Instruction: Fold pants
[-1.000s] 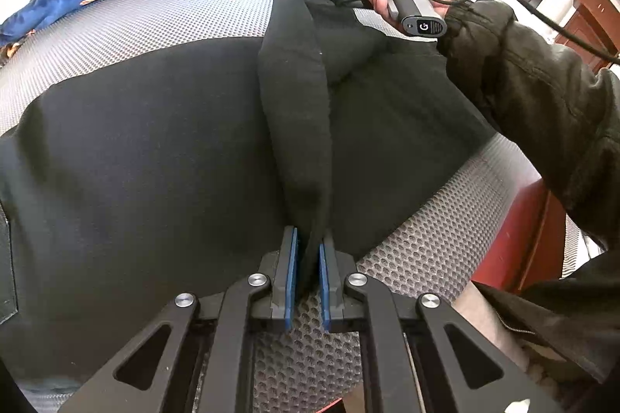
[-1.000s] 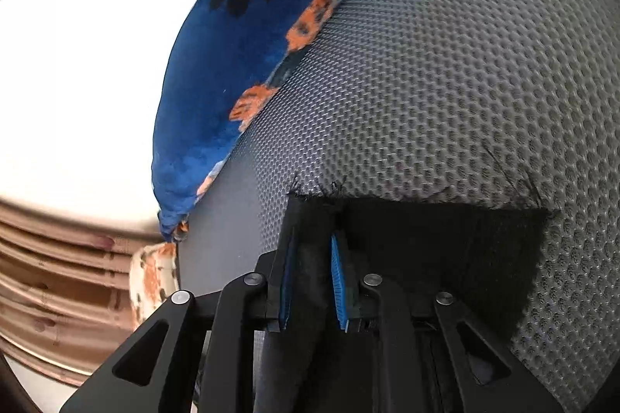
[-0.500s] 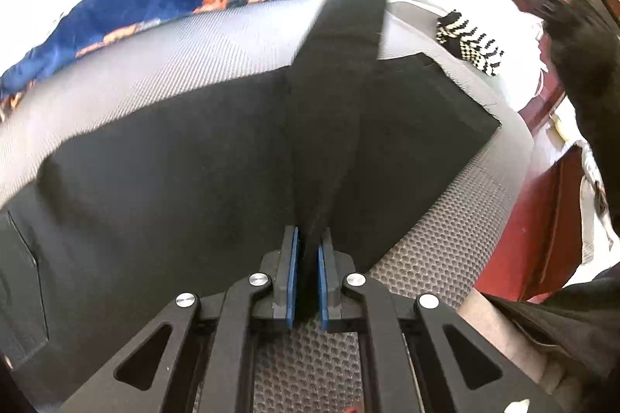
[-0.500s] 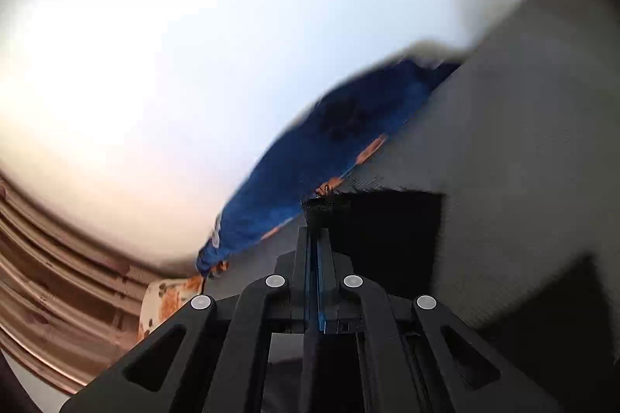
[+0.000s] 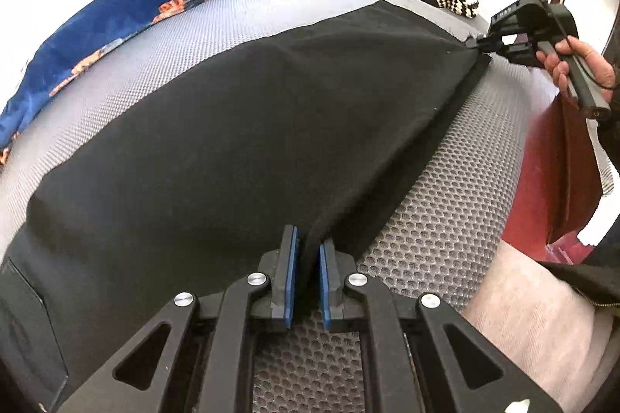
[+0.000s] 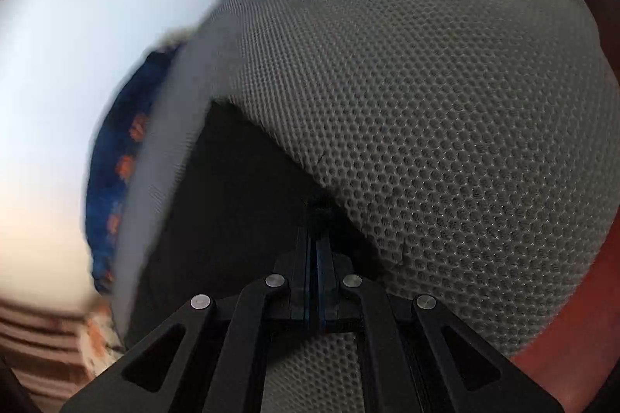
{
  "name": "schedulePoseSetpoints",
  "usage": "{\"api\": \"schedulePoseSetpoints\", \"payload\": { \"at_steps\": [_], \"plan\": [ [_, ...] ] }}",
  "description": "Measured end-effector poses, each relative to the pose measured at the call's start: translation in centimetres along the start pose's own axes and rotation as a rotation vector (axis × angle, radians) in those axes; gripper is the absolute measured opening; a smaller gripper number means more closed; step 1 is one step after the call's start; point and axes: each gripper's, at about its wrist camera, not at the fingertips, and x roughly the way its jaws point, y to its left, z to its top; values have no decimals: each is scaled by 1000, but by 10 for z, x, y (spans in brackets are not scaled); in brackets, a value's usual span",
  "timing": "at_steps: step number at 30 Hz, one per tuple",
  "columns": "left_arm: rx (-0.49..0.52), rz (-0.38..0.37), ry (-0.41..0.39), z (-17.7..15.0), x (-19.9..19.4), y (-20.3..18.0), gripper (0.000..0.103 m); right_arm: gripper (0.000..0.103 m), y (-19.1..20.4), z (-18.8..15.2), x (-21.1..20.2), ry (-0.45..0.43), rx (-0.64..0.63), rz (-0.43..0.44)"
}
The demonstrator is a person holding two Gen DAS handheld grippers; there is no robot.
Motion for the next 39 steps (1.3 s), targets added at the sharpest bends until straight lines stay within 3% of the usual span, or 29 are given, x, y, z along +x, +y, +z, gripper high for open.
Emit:
{"api": "schedulePoseSetpoints", "payload": {
  "at_steps": [6,16,18,19,23,27,29,31,34,37,39],
  "plan": [
    [-1,-26,3,-1,-2,1,8,2,16,-10,-29,-64,-78,-28],
    [9,-45,4,-5,-1,1,9,3,-6,-27,-21,-47,-88,-86],
    [-5,-48,2,-4,-1,2,10,14,-4,-27,-18,-56,-83,-119],
    [-20,-53,2,-4,-1,3,11,14,-4,-26,-17,-51,-74,-127],
    [-113,-103,-19,-3,-12,15,49,19,3,-25,-21,-45,-102,-152],
    [-194,-163,-127,-2,-45,33,55,25,10,-25,-42,-102,-124,-230],
    [-232,-79,-212,-2,-61,49,61,26,22,-24,-52,-143,-152,-255],
    [-287,54,-243,-1,-65,72,61,26,41,-22,-56,-157,-205,-226],
    [-372,167,-218,-2,-56,107,59,26,87,-26,-47,-148,-320,-170],
    [-427,220,-195,-10,-44,134,54,26,145,-37,-18,-60,-464,-79],
    [-437,236,-158,-17,-34,144,42,26,184,-49,4,12,-562,-8]
  ]
}}
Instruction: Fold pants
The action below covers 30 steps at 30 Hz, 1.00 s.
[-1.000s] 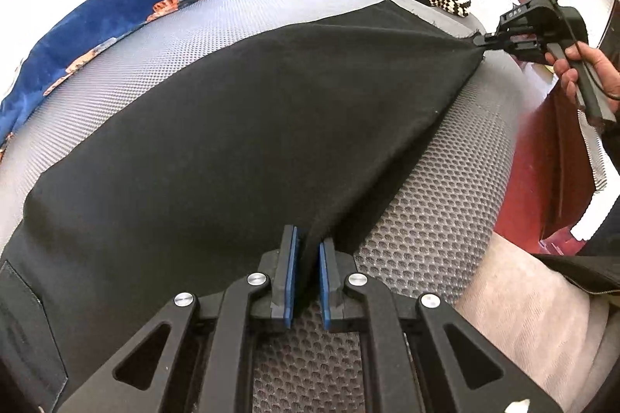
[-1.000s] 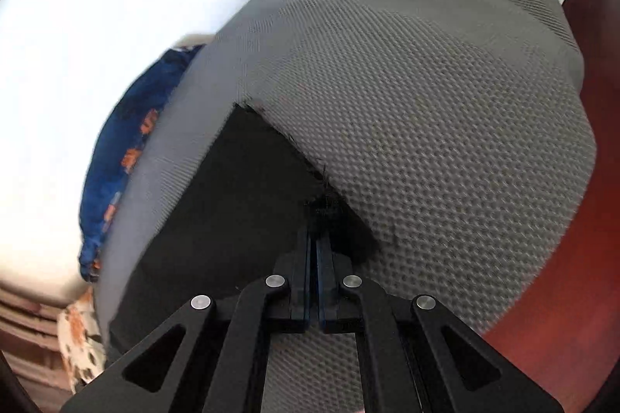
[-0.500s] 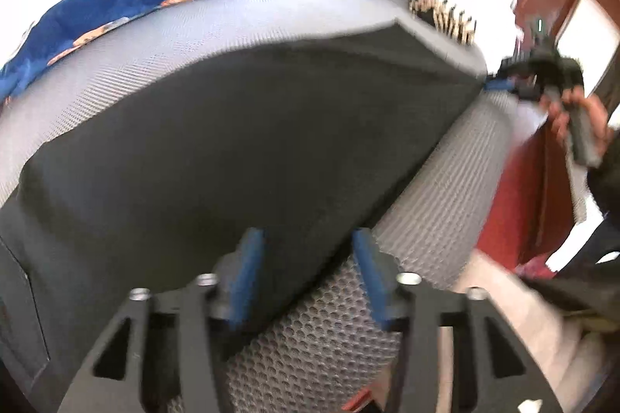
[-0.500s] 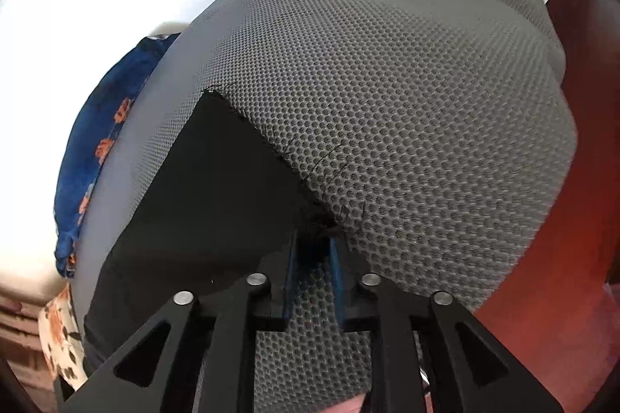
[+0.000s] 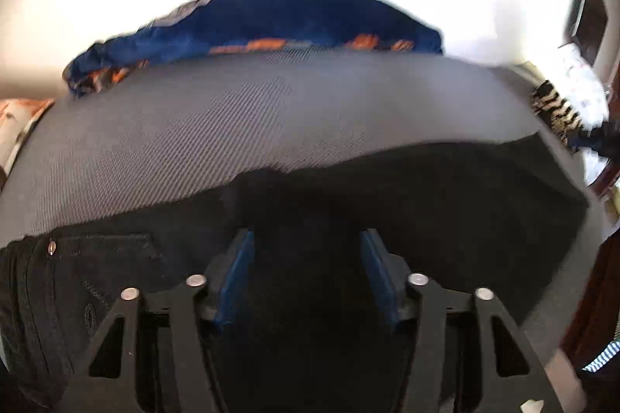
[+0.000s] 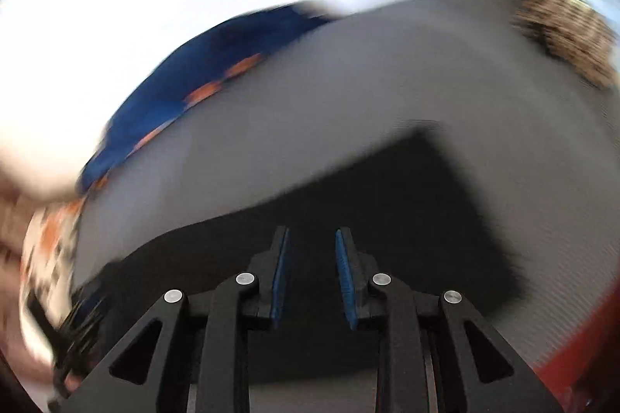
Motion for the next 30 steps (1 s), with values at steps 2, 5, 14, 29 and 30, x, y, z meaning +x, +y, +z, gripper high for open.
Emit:
{"api": "schedulePoseSetpoints", "payload": {
  "at_steps": [2,5,14,29,30],
  "plan": [
    [-23,11,56,-10,12,11,35,26,47,11,28,70,-94,105],
    [-6,8,59,-27,12,11,33,26,111,20,66,181,-217,223],
    [-44,-10,67,-41,6,18,33,26,259,15,181,521,-490,435],
    [-74,-53,31,-55,-3,26,35,28,270,2,261,929,-547,611],
    [-68,-50,28,-56,-3,25,35,29,272,-2,253,926,-572,640]
  ]
}}
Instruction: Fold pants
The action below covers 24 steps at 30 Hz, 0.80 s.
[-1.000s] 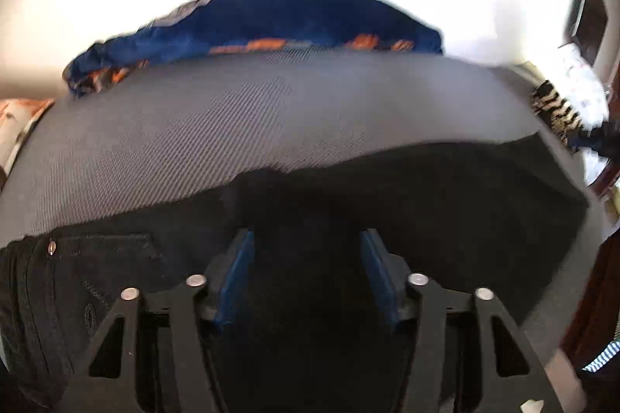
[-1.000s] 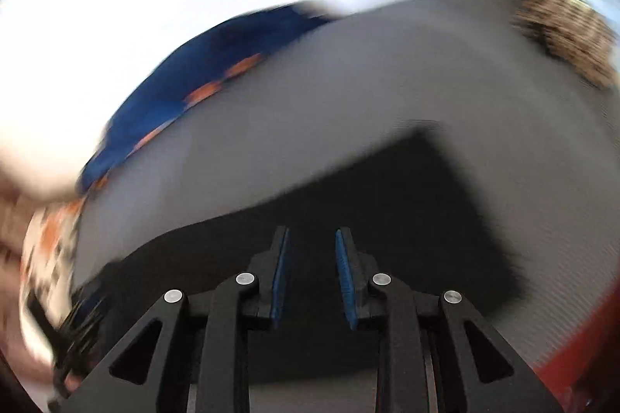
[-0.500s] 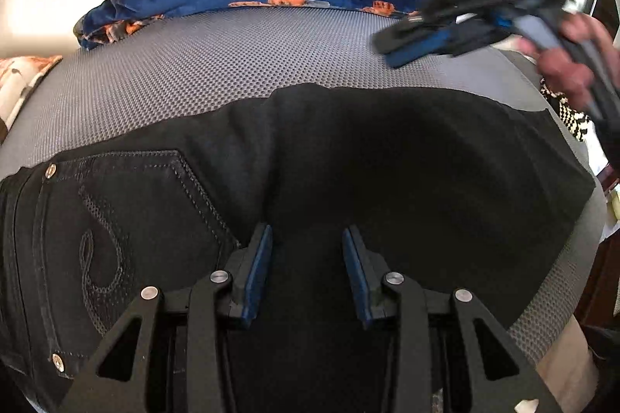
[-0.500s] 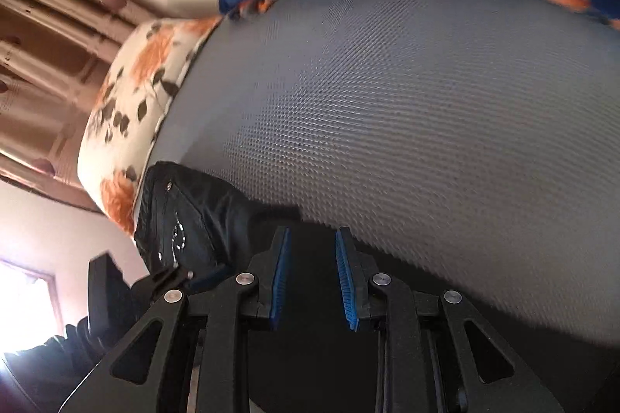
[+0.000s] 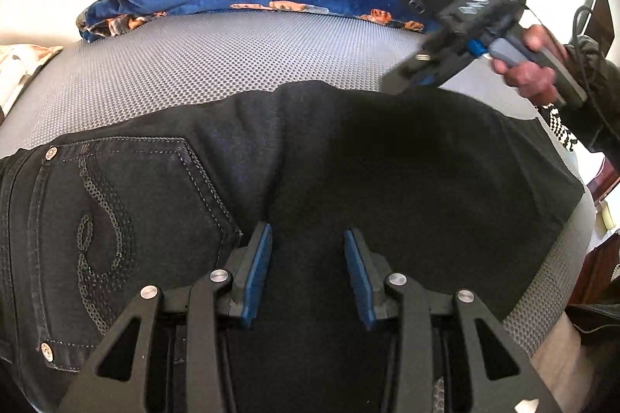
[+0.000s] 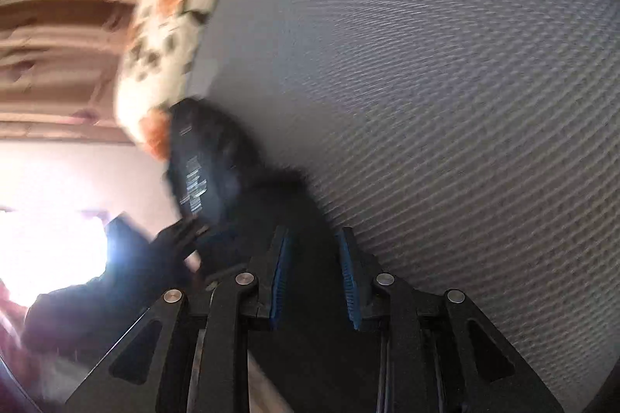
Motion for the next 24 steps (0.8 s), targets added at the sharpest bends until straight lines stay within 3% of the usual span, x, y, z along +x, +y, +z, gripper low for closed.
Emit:
{"api": "schedulePoseSetpoints", "payload": {
  "at_steps": [4,8,11,15,20,22,23,24],
  "plan": [
    [13,9,-8,-2,0,-2,35,31,33,-23,10,35,-165,-8],
    [23,15,-15,-3,0,-3,35,62,47,-30,24,51,-230,25],
    [24,20,-21,-4,0,-4,36,66,50,-25,28,26,-241,37],
    [30,23,-26,-5,0,-5,36,66,35,0,38,-16,-139,105],
    [27,14,-33,-6,-1,-4,36,65,8,29,46,-72,41,256],
    [29,12,-35,-6,-1,-3,36,65,5,37,40,-112,77,269],
    [29,10,-36,-6,-2,-3,36,54,3,38,36,-129,88,288],
    [30,9,-38,-7,-2,-3,36,35,2,38,32,-145,99,312]
  ]
}}
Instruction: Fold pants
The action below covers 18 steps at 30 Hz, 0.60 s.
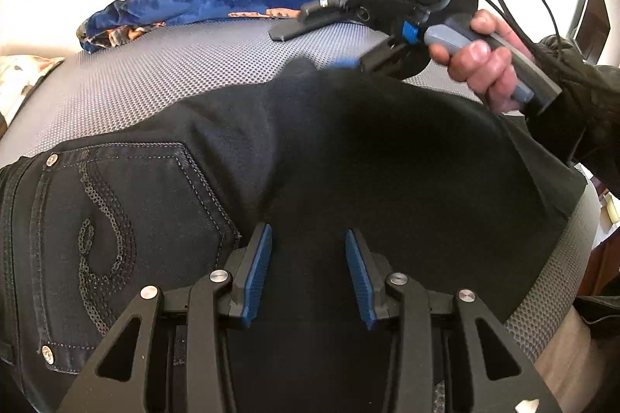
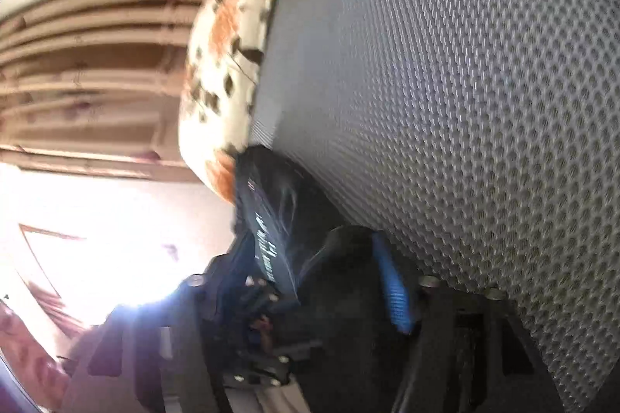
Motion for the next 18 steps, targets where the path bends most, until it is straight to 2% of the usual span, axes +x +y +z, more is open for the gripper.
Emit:
{"api": "schedulePoseSetpoints", "payload": {
  "at_steps": [2,4,7,8,12,14,15,16,17,18],
  "plan": [
    [0,-1,-3,0,0,0,36,20,2,0,-7,-11,9,-14],
    [5,1,-6,-1,0,0,36,20,6,-2,-8,-12,-2,-50],
    [4,-1,-7,-1,0,0,36,23,18,-7,3,51,-62,-76],
    [4,-2,-8,-1,0,0,36,23,21,-7,5,51,-86,-114],
    [5,-4,-13,-1,0,1,36,16,36,-10,1,-36,-140,-221],
    [4,-2,-14,-1,0,0,36,15,50,-11,-9,-128,-173,-271],
    [4,-3,-15,-1,0,0,37,12,53,-10,-16,-169,-178,-281],
    [4,-5,-16,-2,0,0,37,1,54,-9,-17,-192,-196,-305],
    [7,-3,-15,-2,0,-1,37,0,52,-6,-21,-243,-187,-327],
    [10,0,-13,-2,0,-1,37,0,46,0,-23,-265,-156,-315]
  ]
}}
